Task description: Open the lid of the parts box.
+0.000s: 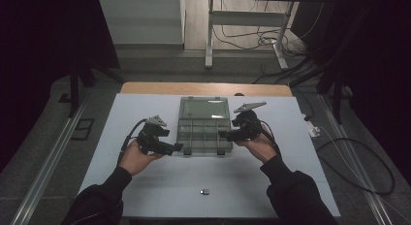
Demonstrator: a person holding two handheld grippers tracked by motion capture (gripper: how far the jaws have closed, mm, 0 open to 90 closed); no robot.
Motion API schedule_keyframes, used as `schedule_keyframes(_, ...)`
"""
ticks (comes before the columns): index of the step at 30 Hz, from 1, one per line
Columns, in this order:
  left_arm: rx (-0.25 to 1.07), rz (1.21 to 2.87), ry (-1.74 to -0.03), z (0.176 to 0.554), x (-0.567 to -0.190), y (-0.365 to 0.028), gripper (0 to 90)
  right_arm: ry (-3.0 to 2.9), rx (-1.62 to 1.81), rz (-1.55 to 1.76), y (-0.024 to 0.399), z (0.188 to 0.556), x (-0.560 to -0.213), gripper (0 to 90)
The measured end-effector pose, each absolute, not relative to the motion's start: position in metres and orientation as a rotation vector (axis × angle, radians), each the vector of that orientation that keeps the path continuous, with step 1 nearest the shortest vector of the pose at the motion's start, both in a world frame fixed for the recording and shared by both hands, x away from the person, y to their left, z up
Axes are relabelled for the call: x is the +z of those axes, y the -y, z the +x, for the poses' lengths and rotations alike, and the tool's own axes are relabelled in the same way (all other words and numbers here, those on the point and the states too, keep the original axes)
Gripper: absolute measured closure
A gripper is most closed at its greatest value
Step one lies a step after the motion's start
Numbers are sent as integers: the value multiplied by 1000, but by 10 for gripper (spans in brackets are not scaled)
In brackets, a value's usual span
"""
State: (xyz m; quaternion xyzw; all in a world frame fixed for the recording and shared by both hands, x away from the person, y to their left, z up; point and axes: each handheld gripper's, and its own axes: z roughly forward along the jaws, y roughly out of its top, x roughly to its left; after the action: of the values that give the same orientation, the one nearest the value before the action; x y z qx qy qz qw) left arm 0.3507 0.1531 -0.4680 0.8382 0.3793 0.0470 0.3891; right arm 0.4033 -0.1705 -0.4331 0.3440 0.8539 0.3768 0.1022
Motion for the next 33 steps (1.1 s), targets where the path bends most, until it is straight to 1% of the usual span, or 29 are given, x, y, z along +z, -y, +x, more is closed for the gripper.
schedule_keyframes(4,116,2165,-963,348,-470,-155,121,-2522,1116,1022,173,396,-432,218)
schedule_keyframes(14,137,2146,-956,335,-466,-162,57,-2546,1138,1049,187,382,-432,171)
schedule_keyframes(21,178,2143,-967,324,-465,-171,14,-2573,1120,1061,199,366,-436,81)
schedule_keyframes(33,224,2136,-979,304,-464,-184,0,-2565,1132,1079,220,345,-438,21)
